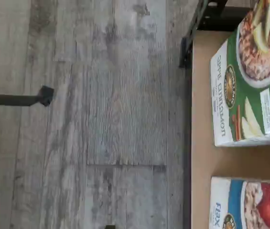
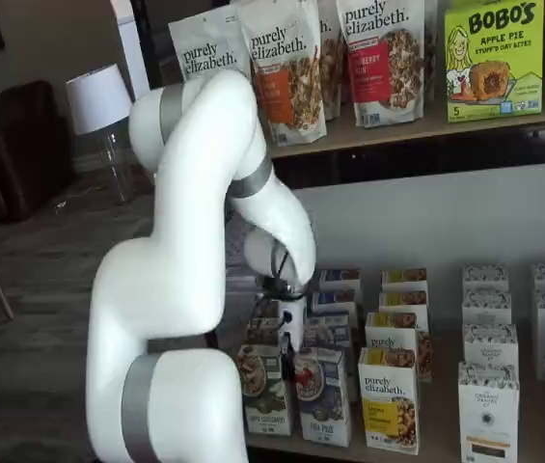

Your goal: Pick up the blue and white box that is on the bottom shelf, the second box from the left

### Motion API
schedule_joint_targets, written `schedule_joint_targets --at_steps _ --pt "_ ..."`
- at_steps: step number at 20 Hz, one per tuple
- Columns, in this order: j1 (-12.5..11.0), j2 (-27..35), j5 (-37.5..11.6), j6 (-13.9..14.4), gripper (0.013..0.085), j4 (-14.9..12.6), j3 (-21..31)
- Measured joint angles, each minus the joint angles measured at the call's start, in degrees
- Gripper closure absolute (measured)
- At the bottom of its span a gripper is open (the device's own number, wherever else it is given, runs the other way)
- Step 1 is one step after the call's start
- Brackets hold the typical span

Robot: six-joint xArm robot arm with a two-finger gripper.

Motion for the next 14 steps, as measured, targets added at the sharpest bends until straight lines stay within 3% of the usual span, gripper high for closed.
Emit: schedule_joint_targets --at_steps 2,7,14 --pt "0.24 0.23 -0.26 1.7 0.013 -1.66 -0.21" --pt "0.89 0.9 -0.86 2.34 0.013 -1.69 -0.83" --pt "1.96 1.52 -7.63 -3.11 0.013 5.09 0.36"
